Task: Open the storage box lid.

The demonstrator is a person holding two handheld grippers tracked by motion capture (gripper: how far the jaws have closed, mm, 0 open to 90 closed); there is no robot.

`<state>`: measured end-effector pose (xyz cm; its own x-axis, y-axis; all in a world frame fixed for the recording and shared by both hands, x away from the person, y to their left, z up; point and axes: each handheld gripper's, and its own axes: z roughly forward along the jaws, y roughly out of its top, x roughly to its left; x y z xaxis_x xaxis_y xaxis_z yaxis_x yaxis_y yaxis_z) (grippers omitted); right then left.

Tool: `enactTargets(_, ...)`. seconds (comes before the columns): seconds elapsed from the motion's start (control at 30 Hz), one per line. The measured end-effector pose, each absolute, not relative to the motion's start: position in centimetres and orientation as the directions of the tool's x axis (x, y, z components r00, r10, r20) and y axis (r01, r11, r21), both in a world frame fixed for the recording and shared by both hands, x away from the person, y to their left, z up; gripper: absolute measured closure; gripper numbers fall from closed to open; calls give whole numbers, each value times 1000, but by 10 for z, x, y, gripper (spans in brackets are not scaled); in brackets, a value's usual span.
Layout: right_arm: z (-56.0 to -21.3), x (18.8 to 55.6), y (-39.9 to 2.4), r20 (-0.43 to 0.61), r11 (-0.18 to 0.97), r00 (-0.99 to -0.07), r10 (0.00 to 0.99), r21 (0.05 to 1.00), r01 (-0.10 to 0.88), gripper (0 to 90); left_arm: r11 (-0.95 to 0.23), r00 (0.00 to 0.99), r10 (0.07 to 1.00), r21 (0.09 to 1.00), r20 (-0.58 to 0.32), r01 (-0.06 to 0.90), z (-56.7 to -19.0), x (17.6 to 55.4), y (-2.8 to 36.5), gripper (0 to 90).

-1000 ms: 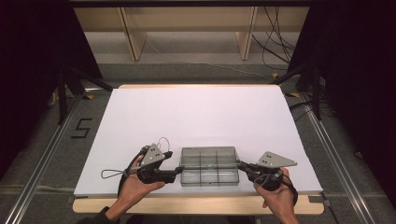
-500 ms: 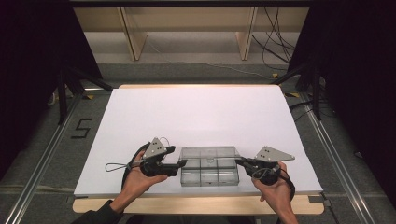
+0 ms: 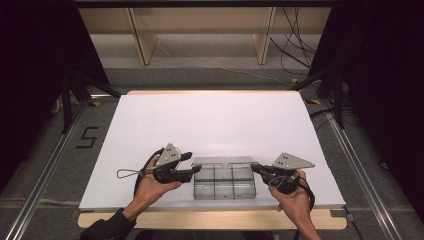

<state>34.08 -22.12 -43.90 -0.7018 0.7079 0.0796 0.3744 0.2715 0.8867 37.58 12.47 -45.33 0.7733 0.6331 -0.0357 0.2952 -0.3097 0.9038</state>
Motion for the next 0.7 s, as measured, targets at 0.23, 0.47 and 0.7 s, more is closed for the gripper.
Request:
enactTargets(0.23, -440, 347, -222, 55, 276, -714, 698, 899, 340, 900, -310, 790, 612, 910, -31, 275, -455, 381, 123, 492)
enactTargets(0.47, -438, 349, -222, 45, 283, -704, 709, 897, 341, 900, -306, 797, 603, 912, -36, 273, -455, 385, 123, 532)
enactTargets(0.7, -438, 352, -222, 45, 289, -707, 706, 893, 346, 900, -315, 809, 587, 913, -27, 259, -456, 388, 121, 586)
